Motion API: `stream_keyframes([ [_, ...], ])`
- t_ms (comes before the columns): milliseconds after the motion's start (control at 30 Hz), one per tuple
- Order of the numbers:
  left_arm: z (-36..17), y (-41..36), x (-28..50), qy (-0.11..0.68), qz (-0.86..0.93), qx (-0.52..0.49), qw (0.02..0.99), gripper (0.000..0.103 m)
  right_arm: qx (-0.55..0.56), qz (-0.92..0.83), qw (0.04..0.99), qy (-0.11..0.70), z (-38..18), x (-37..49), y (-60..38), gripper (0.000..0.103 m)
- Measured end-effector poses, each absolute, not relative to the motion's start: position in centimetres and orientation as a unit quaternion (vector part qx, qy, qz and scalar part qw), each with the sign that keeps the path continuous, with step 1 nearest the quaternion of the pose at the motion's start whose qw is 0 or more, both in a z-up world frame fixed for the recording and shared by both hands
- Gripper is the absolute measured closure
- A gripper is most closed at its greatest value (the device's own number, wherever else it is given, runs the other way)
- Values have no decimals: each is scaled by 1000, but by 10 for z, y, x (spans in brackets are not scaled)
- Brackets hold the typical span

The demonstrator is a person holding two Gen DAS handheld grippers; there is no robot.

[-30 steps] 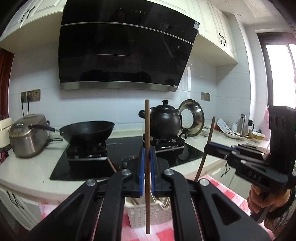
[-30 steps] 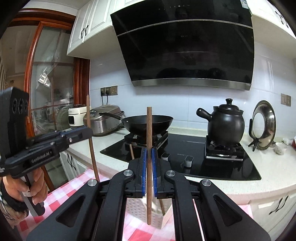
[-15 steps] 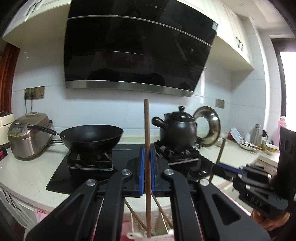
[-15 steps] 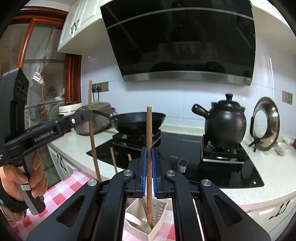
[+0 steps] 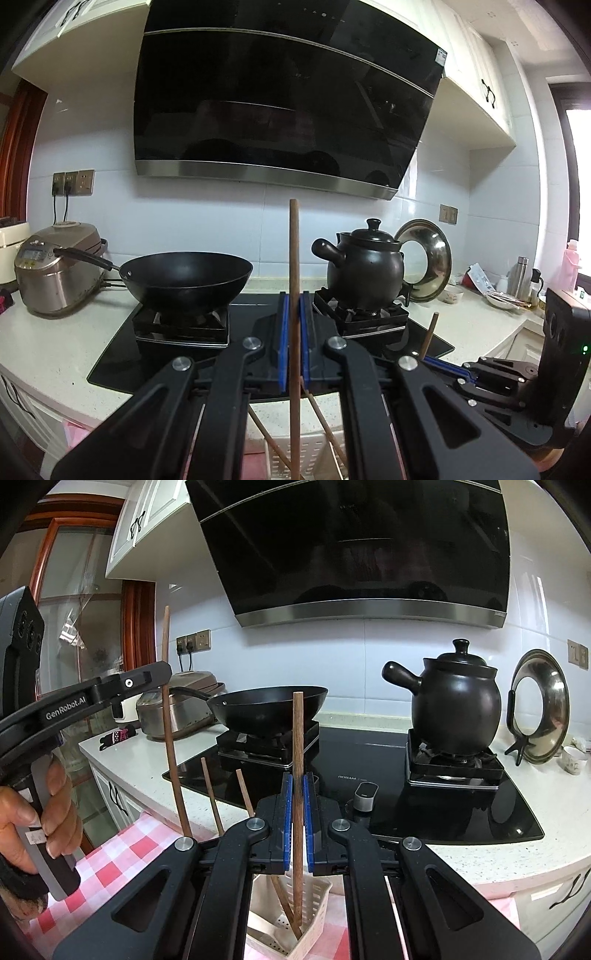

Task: Organize utensils
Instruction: 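Lower both chopsticks into the caddy and open both grippers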

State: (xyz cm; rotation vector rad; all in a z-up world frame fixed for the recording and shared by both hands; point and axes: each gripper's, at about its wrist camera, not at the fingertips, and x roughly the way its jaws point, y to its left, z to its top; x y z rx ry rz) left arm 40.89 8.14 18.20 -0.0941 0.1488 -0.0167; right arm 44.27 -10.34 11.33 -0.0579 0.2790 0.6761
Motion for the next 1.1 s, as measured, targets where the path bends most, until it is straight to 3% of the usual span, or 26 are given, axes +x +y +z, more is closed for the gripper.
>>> stream_keyframes([
  [233,139,88,427,103,11,-82,991,97,-46,326,932,151,98,448,-96,97],
  [600,83,79,439,166,23,-53,984,94,-27,319,928,192,70,462,-104,96],
  [633,82,79,437,166,25,-53,984,92,-25,319,928,193,70,462,-105,95],
  [700,83,80,430,165,25,-55,984,76,-21,322,927,192,72,460,-108,91],
  [833,90,79,411,158,32,-45,986,74,-19,318,930,184,82,448,-111,90],
  [933,97,79,392,149,37,-37,987,65,-14,319,931,175,92,434,-116,90],
  [1100,110,79,361,147,58,-18,987,39,-20,319,933,163,106,401,-125,88],
])
